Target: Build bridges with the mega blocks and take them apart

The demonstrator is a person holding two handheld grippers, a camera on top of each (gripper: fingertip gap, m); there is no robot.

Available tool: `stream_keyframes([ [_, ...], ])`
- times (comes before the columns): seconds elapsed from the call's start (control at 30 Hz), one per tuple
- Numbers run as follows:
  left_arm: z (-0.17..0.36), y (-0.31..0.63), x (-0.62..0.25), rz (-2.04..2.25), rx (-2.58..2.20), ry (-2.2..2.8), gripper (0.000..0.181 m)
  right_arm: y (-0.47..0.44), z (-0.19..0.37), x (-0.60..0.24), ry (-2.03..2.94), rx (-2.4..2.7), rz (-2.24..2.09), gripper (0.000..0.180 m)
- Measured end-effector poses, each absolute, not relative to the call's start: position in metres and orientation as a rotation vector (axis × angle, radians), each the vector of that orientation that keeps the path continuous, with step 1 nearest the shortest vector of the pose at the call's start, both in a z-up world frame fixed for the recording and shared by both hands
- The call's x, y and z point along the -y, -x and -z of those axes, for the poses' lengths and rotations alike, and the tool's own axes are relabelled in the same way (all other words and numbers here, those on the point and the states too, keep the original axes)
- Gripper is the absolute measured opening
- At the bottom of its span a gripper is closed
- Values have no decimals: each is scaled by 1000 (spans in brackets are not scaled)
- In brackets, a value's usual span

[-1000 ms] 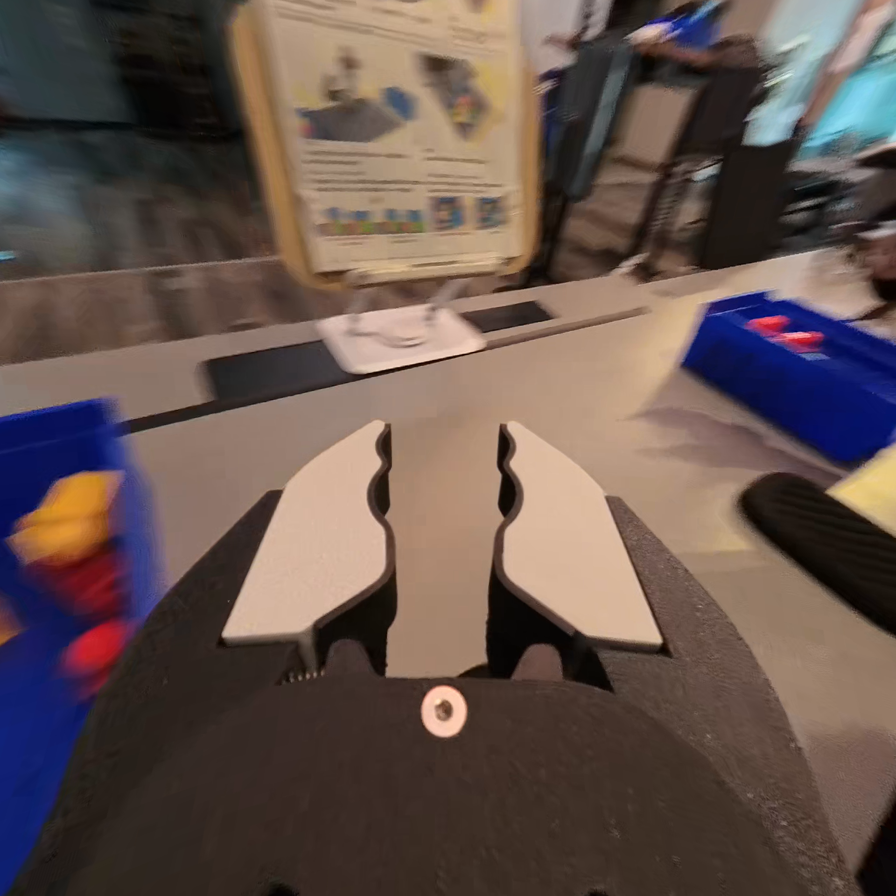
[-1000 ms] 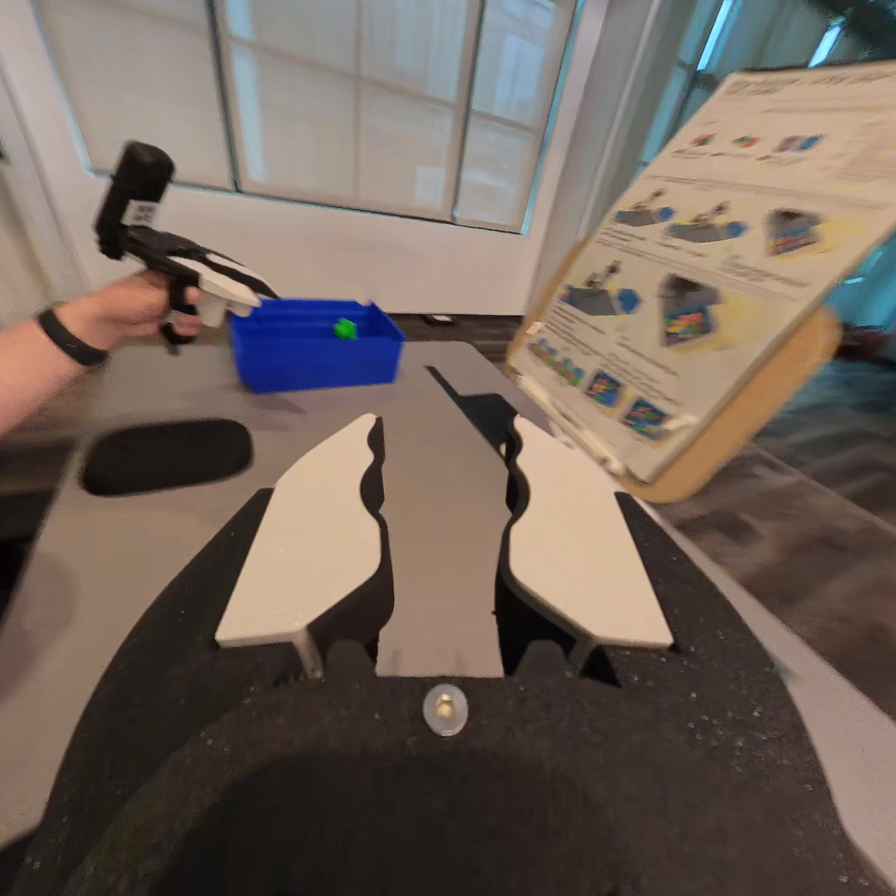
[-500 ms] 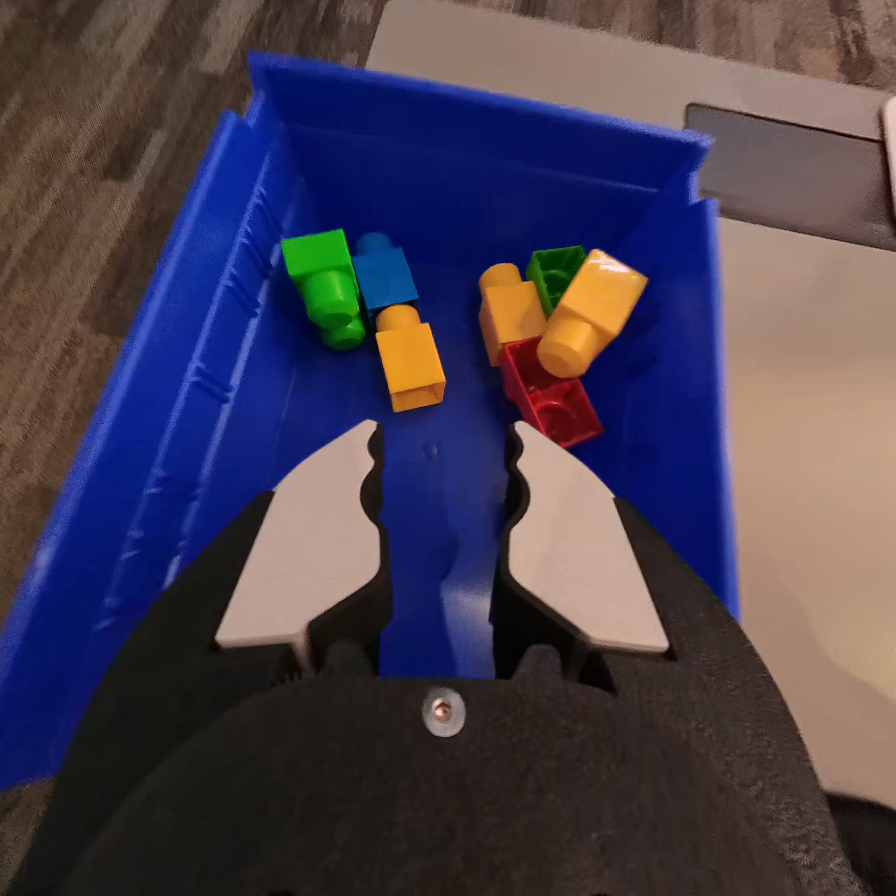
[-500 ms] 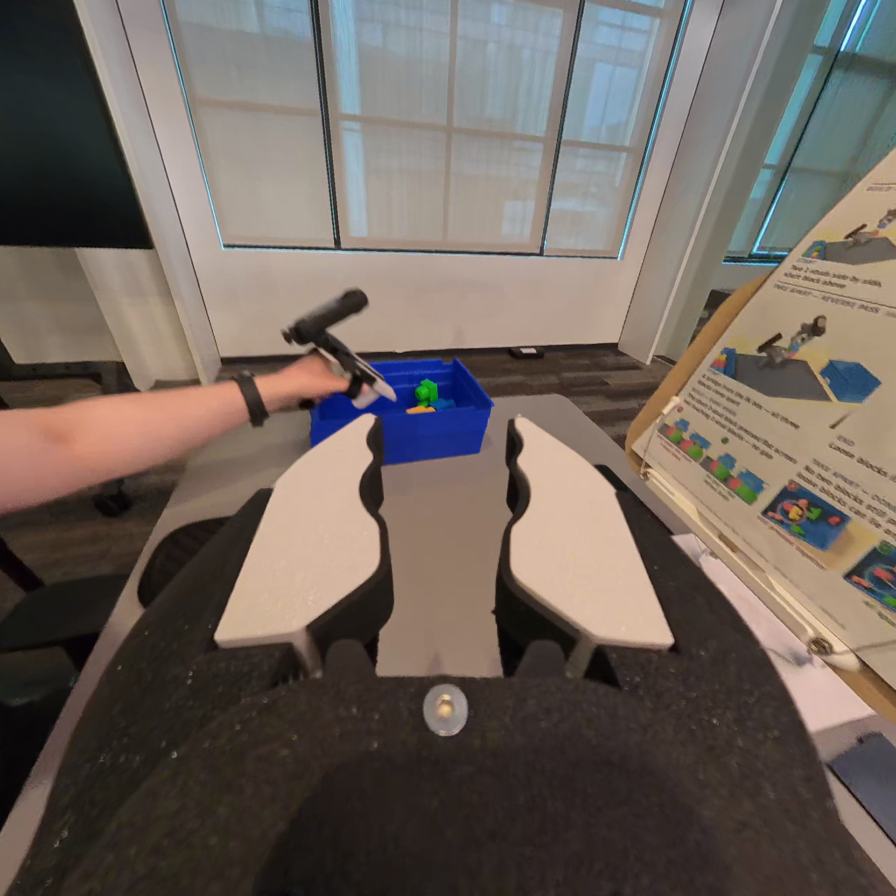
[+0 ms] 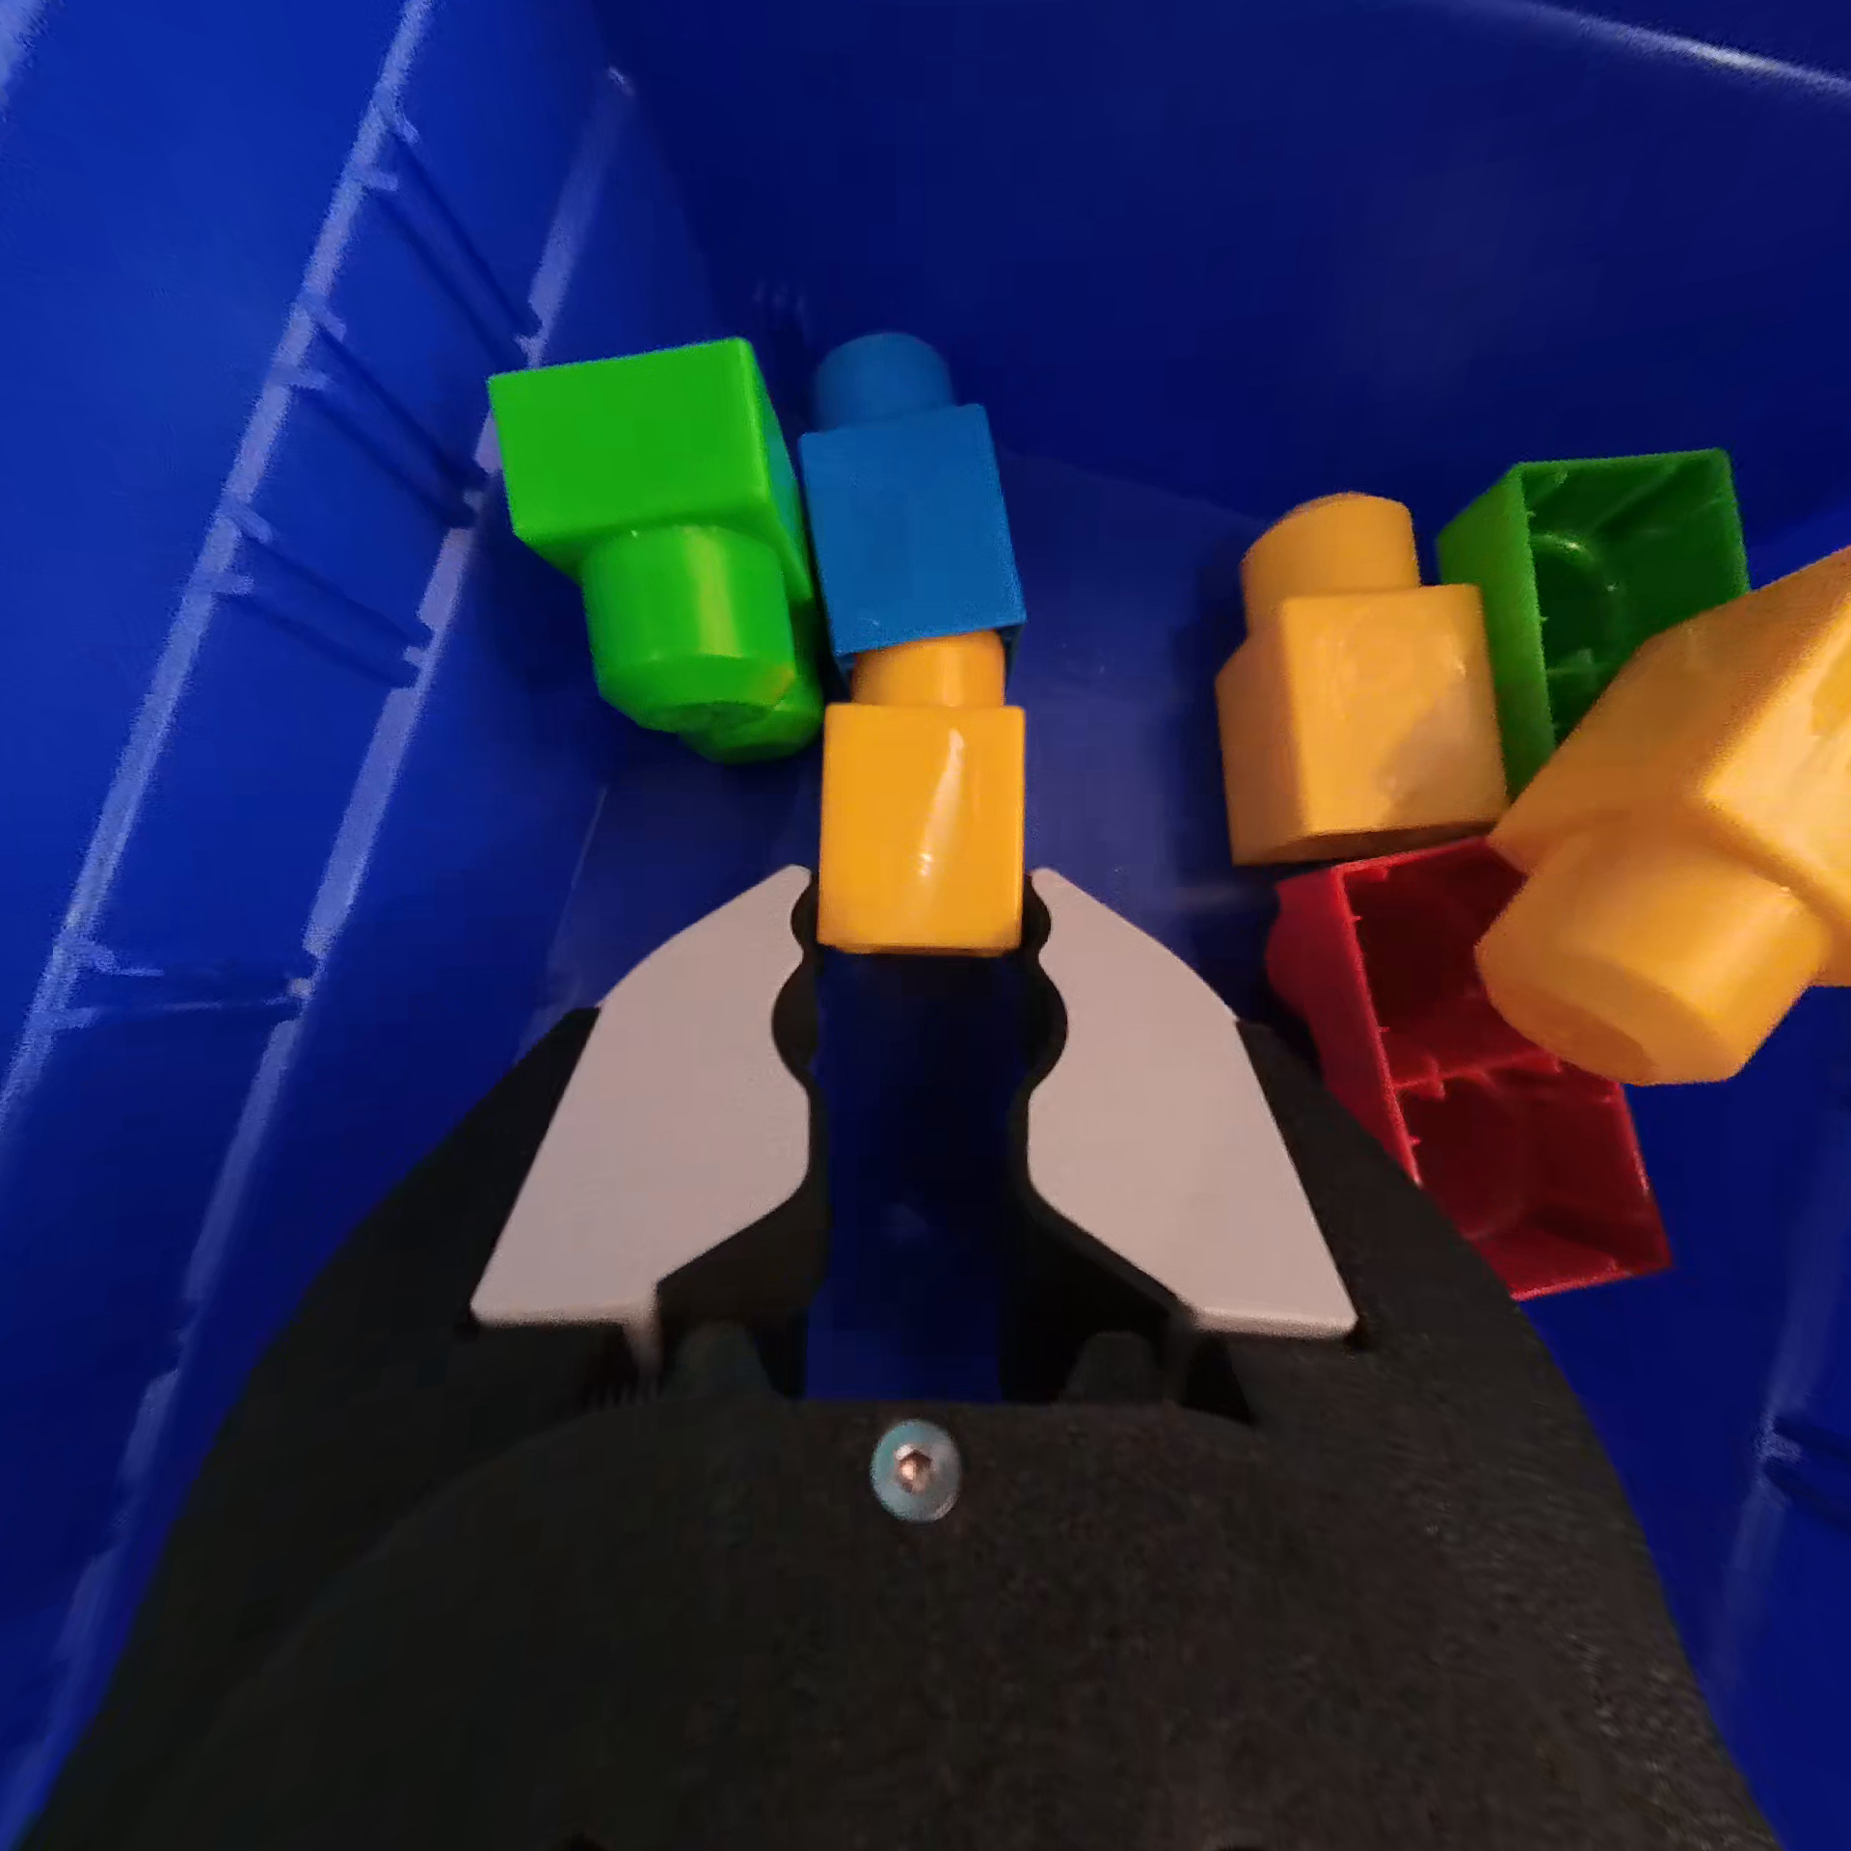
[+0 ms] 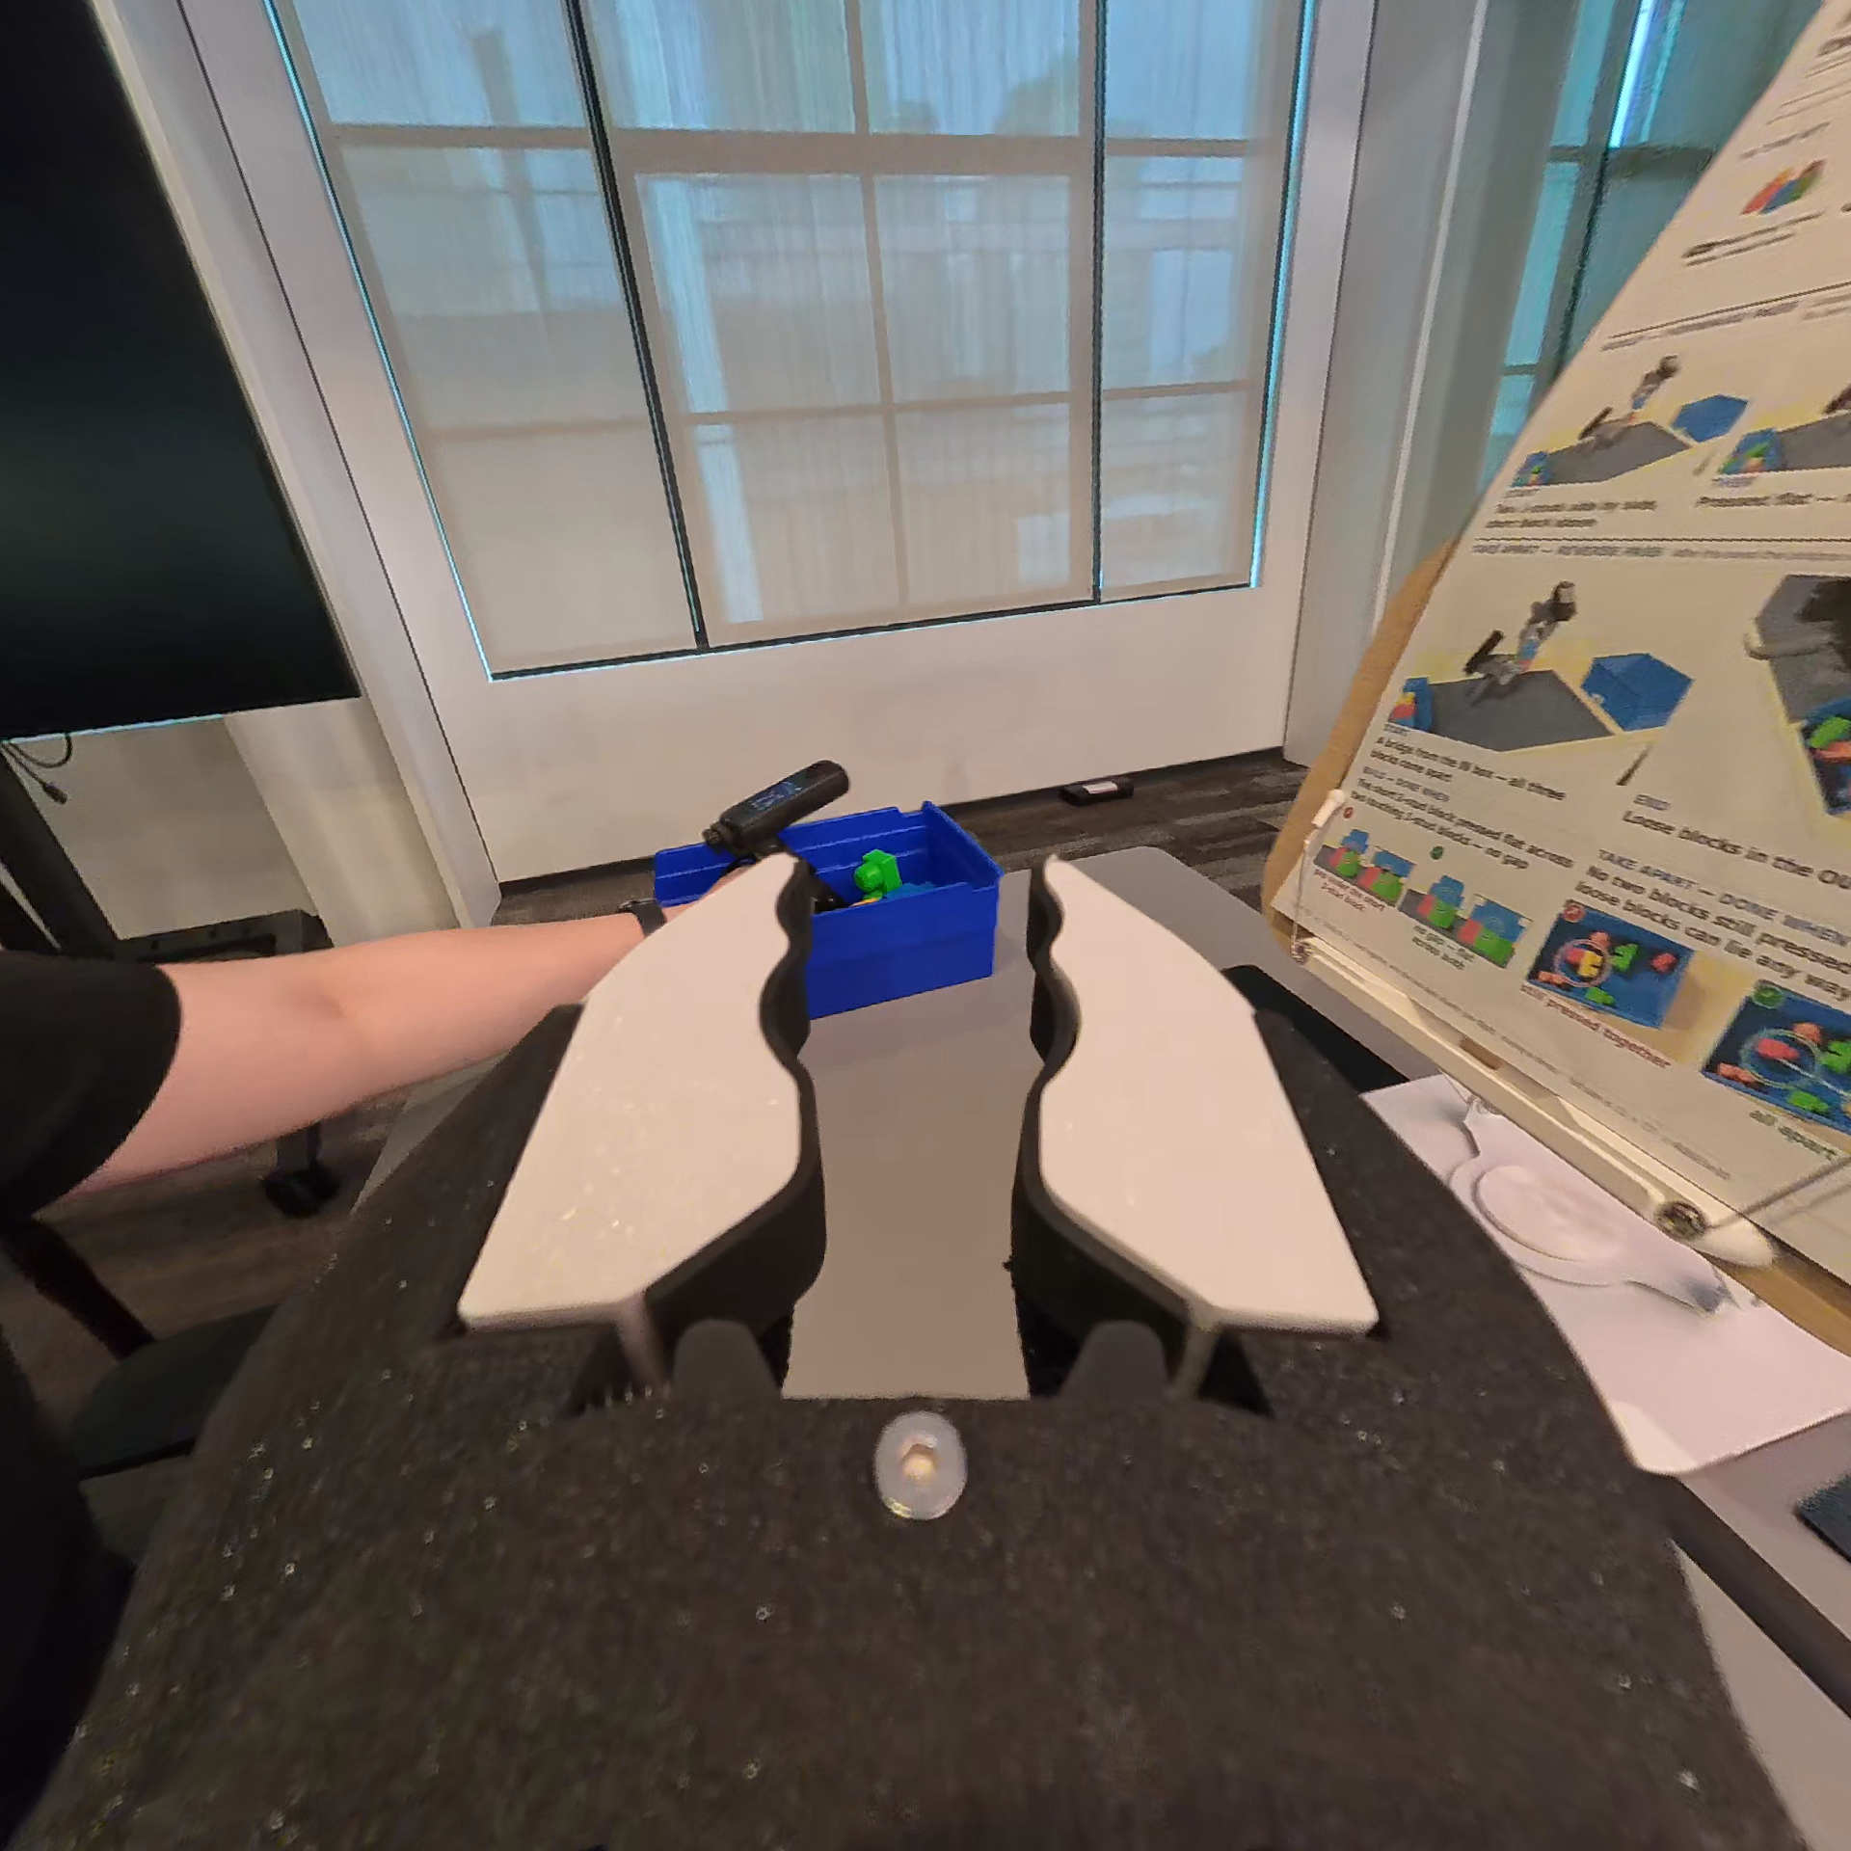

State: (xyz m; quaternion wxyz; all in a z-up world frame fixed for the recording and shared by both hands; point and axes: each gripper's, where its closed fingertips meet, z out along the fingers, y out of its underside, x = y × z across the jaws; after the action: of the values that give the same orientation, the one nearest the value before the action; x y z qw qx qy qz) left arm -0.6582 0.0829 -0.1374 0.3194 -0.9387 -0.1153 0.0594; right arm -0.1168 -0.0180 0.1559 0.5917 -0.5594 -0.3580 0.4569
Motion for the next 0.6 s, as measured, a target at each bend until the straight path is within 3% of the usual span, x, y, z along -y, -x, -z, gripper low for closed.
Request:
stream_keyframes([
  [0.17, 115, 660, -74, -97, 197, 2401, 37, 100, -155, 8, 1310, 781, -1057, 40],
  [0.3, 48, 630, -59, -21, 9, 2249, 36, 95, -155, 3, 1306, 757, -1072, 40],
  [0.43, -8, 509, -31, 140, -407, 2183, 36, 94, -156, 2, 1298, 749, -1093, 40],
  [0.6, 33, 346, 6, 310, -865, 2171, 36, 92, -155, 7, 1301, 771, -1089, 40],
])
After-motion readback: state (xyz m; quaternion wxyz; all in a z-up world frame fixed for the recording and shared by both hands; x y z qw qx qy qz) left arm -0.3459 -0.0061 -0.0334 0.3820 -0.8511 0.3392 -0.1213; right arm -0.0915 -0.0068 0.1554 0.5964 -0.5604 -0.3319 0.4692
